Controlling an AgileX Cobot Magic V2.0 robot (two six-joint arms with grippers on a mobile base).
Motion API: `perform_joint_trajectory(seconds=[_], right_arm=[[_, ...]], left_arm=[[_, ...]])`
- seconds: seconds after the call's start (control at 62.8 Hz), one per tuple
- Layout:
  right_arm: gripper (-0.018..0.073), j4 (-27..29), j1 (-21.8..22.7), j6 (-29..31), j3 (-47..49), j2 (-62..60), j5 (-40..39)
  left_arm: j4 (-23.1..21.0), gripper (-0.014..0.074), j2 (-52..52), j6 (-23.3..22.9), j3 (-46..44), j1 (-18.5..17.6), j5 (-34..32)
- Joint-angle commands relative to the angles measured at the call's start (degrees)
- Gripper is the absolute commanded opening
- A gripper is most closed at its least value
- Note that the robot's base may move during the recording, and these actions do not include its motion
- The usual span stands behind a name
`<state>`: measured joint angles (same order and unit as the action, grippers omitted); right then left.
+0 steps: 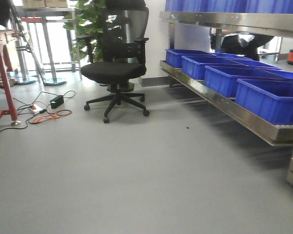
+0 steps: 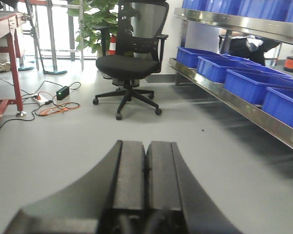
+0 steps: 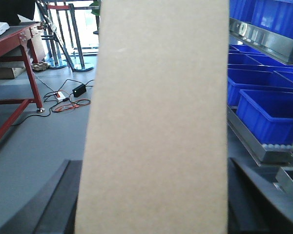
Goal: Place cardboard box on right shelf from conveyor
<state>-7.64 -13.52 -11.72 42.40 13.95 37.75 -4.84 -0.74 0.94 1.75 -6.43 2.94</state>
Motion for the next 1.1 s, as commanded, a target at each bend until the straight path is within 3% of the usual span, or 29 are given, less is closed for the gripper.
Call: perform_joint_trajectory(seconds=[0.0, 0.271, 1.083], right_arm=[[0.0141, -0.91, 0.12, 0.45, 1.72, 0.76, -5.96], [0.0141, -0.91, 0.12, 0.45, 1.72, 0.76, -5.84], [0.0141, -0.91, 0.01, 0.45, 1.72, 0.76, -5.59]], left_arm=[[-0.37, -0.0119, -0.67, -0.29, -0.21, 0.19, -5.19], [-0.37, -0.0119, -0.67, -0.29, -0.21, 4.55, -5.19], [-0.37, -0.0119, -0.77, -0.29, -0.21, 4.55, -5.19]])
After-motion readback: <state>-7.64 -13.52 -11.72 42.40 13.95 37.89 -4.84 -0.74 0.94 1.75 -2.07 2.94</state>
